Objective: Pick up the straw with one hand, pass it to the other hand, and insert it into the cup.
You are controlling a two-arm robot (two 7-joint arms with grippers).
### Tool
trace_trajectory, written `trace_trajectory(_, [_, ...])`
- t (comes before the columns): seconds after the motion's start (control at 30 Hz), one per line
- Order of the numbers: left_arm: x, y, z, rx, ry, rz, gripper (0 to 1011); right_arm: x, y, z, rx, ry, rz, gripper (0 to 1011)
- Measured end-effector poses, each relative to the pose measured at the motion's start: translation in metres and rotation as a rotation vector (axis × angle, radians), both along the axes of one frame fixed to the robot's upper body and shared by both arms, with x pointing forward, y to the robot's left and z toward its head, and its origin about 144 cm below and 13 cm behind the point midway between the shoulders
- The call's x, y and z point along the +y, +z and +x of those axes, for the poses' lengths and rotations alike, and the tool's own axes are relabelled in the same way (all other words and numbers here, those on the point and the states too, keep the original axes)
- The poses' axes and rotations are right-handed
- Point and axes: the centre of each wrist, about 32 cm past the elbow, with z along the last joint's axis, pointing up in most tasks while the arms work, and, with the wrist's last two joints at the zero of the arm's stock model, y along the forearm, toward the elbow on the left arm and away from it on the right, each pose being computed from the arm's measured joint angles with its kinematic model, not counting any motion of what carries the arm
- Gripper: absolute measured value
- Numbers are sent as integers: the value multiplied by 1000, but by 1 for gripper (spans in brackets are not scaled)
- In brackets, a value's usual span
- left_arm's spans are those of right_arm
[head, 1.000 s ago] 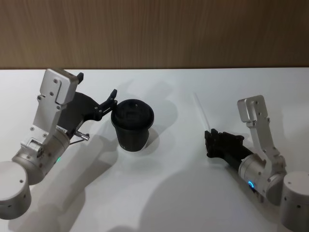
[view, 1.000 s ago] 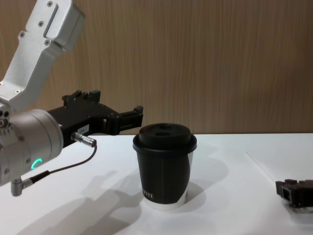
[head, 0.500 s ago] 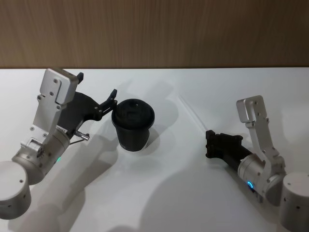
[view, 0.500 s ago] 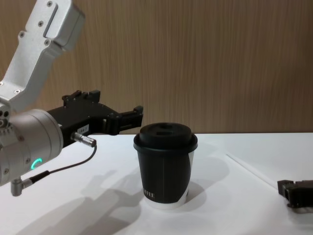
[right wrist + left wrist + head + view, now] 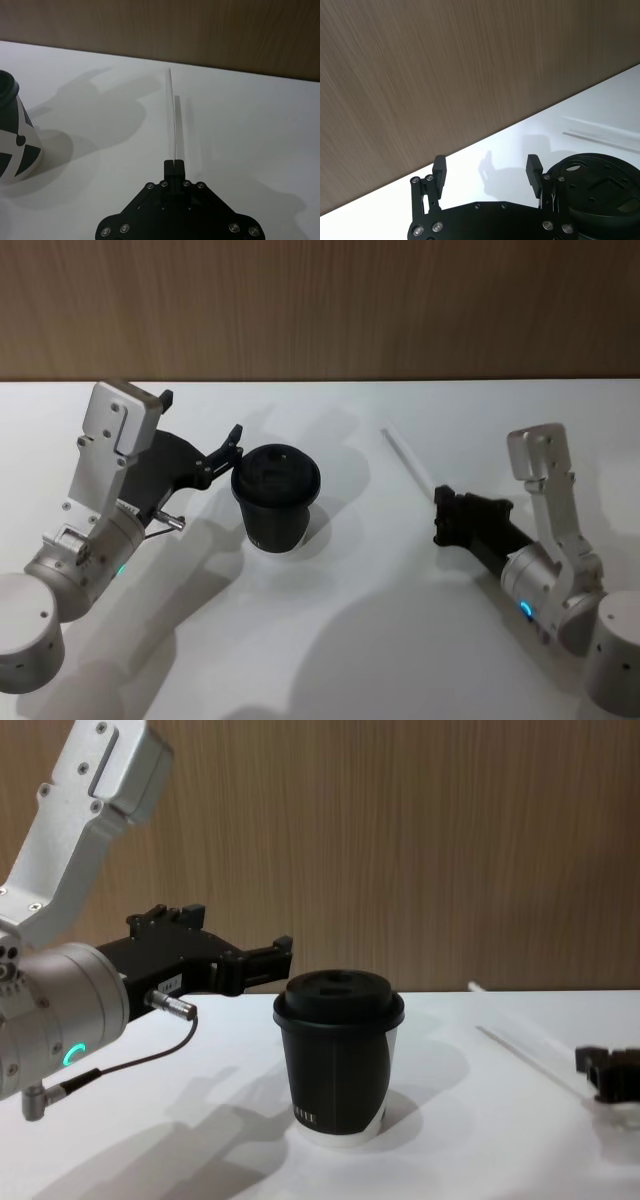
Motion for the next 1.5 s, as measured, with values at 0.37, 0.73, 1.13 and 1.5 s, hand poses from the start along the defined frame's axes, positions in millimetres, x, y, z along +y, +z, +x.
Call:
trace_trajectory(0.37, [0, 0, 0, 0, 0, 0, 1000, -7, 12, 4, -152, 29, 30, 1])
trace_trajectory(0.73, [0, 0, 0, 0, 0, 0, 1000, -14, 26, 16, -320, 119, 96, 1])
trace_trajectory(1.13, [0, 0, 0, 0, 0, 0, 1000, -18, 35, 32, -435, 254, 206, 1])
trace_trajectory(1.5, [0, 0, 0, 0, 0, 0, 1000, -16, 41, 50, -486, 410, 322, 1])
